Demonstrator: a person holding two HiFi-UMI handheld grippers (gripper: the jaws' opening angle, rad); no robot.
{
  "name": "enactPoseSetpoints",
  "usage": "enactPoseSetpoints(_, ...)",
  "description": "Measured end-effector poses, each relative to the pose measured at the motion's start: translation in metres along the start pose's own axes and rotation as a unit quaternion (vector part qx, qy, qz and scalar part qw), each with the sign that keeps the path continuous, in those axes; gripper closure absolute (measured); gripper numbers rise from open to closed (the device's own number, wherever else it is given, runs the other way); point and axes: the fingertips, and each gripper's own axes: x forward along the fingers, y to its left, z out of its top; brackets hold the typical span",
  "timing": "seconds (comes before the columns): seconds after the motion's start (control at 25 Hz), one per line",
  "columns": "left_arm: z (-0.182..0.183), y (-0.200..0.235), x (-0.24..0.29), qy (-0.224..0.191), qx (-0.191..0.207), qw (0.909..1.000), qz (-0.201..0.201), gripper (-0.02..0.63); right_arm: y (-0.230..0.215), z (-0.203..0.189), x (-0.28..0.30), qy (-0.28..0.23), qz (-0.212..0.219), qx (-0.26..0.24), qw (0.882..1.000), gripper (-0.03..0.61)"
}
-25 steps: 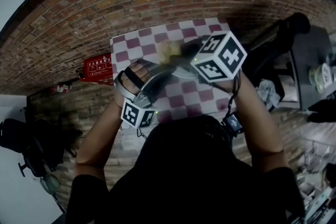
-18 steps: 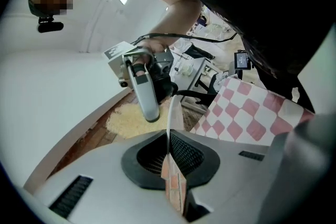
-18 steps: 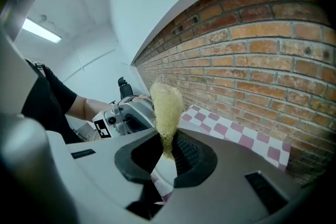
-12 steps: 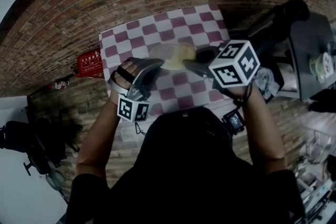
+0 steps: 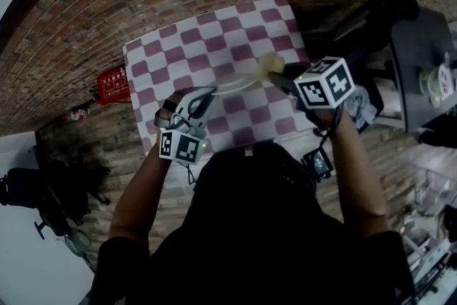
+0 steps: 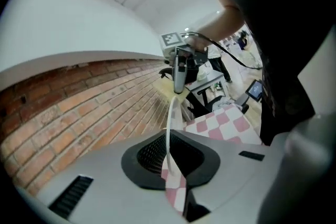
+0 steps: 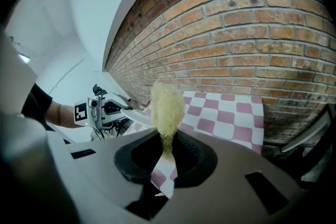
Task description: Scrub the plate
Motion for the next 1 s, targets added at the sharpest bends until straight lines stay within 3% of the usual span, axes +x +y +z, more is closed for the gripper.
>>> enactPoseSetpoints(0.16, -0.016, -0.009, 0.009, 0.006, -0.125, 0.9921, -0.012, 0.591, -0.018, -0.012, 0.001, -0.002, -0.015, 0.016, 1.0, 0.532)
enactPoseSetpoints(0.36, -0.034, -0.001, 0.021, 0.006, -0.258, 0.9662, -0.001, 0.594, -0.034, -0.021, -0.002, -0.003, -0.026, 0.023, 0.999, 0.532)
enactPoseSetpoints(0.72, -0.065, -0.016, 0.04, 0.031, -0.382, 0.9237, -0.008, 0.594, -0.051, -0.049, 0.005, 0.004, -0.039, 0.052, 0.998, 0.532)
enactPoseSetpoints(0.88, -0.082, -0.027, 0.049, 0.042, -0.446, 0.8943, -0.005, 0.594, -0.053, -0.062, 0.012, 0.01, -0.038, 0.061, 0.997, 0.532)
enactPoseSetpoints(1.0, -0.09, -0.033, 0.057, 0.046, -0.474, 0.8793, -0.008, 0.594, -0.054, -0.071, 0.017, 0.01, -0.037, 0.067, 0.997, 0.532)
